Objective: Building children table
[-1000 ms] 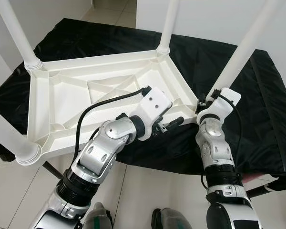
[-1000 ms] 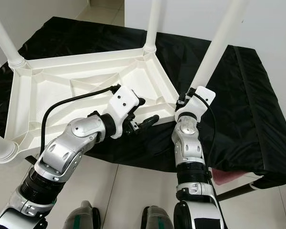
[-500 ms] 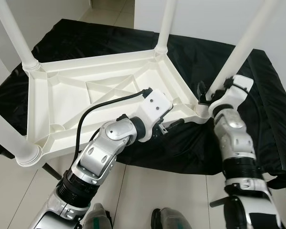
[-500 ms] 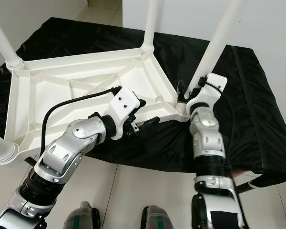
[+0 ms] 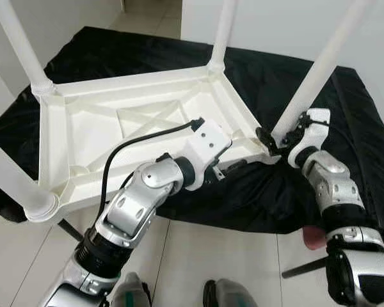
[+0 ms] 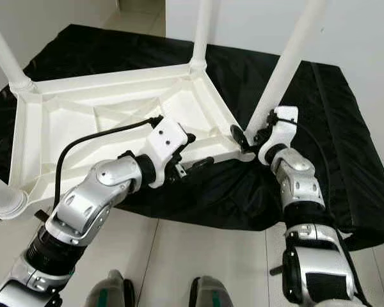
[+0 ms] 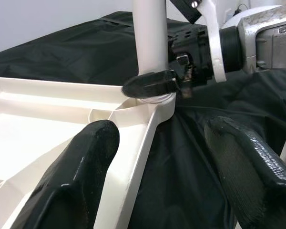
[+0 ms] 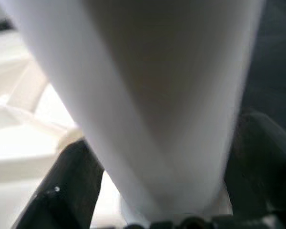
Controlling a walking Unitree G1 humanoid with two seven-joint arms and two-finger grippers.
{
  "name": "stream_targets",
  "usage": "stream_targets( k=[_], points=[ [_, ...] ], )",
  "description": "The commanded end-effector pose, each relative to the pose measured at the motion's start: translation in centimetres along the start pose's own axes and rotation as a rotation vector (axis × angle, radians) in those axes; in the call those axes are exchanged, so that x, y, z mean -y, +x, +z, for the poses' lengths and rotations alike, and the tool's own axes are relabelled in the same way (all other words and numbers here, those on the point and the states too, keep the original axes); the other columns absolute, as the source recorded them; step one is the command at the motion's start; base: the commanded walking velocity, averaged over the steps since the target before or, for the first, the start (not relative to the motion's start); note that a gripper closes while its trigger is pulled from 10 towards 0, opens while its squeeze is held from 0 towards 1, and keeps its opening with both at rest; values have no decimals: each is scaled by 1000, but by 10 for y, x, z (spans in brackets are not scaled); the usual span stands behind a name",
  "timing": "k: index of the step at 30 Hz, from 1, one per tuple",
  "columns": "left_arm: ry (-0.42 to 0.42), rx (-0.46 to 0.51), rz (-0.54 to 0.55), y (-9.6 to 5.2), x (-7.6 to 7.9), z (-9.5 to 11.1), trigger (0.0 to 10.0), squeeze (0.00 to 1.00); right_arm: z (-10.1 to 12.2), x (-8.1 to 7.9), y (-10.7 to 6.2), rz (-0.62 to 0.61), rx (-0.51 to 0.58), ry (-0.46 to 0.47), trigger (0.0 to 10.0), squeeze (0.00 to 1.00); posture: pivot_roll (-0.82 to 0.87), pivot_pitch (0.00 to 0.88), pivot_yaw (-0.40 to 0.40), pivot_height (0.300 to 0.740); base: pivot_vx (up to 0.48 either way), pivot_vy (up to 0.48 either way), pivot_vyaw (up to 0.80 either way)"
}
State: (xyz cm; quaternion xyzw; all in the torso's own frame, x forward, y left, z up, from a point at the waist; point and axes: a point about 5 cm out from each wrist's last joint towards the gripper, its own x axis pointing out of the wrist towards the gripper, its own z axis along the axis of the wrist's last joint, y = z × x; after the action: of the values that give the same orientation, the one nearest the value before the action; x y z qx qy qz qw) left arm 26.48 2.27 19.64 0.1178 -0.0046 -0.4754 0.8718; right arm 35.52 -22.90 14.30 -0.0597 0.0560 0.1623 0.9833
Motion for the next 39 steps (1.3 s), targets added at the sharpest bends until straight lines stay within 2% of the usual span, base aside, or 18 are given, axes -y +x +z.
stream_targets(
  k=[1, 2, 3, 5, 6, 7, 8, 19, 24, 27, 34, 36, 39],
  points=[
    [-4, 0, -46, 2, 4, 0, 10000, 0, -2, 0, 1, 14, -14, -16, 10000, 0, -48, 0, -37, 740, 0, 0, 0],
    [-4, 1, -46, 2, 4, 0, 10000, 0, -3, 0, 2, 19, -15, -11, 10000, 0, -48, 0, -37, 740, 0, 0, 0],
    [-4, 1, -45, 2, 4, 0, 10000, 0, -3, -1, 3, 24, -15, -10, 9020, 0, -47, 0, -37, 740, 0, 0, 0],
    [-4, 1, -44, 2, 4, 0, 10000, 0, -4, 0, 3, 31, -14, -11, 9020, 0, -47, 0, -37, 740, 0, 0, 0],
    [-3, 2, -43, 2, 4, 0, 10000, 0, -3, 0, 4, 36, -8, -15, 2471, 0, -45, 0, -37, 740, 0, 0, 0],
    [-3, 2, -42, 2, 4, 0, 10000, 0, -3, -1, 5, 39, -3, -18, 2471, 0, -45, 0, -37, 740, 0, 0, 0],
    [-3, 2, -42, 2, 4, 0, 10000, 0, -1, -1, 6, 45, 8, -15, 0, 0, -45, 0, -37, 740, 0, 0, 0],
    [-6, 1, -42, 2, 4, 0, 10000, 0, 3, -3, 11, 77, 48, -7, 0, 0, -45, 0, -35, 740, 0, 0, 0],
    [-11, 1, -30, 1, 3, 1, 10000, 0, -1, -1, 10, 44, 36, 2, 0, 0, -39, 8, -45, 740, 0, 0, 0],
    [-14, 0, -22, 0, 3, 0, 10000, 0, -3, 1, 9, -34, 50, 36, 0, 0, -39, 13, -49, 740, 0, 0, 0],
    [-18, 0, -20, 0, 3, 0, 10000, 0, -5, -4, 10, -112, 74, 78, 0, 0, -44, 20, -47, 740, 0, 0, 0],
    [-20, 1, -21, 0, 4, 0, 10000, 0, -7, -12, 12, -219, 82, 133, 0, 0, -50, 24, -44, 740, 0, 0, 0],
    [-20, 3, -26, 1, 4, 0, 10000, 0, -10, -21, 10, -402, 70, 168, 0, 0, -53, 25, -42, 740, 0, 0, 0]
  ],
)
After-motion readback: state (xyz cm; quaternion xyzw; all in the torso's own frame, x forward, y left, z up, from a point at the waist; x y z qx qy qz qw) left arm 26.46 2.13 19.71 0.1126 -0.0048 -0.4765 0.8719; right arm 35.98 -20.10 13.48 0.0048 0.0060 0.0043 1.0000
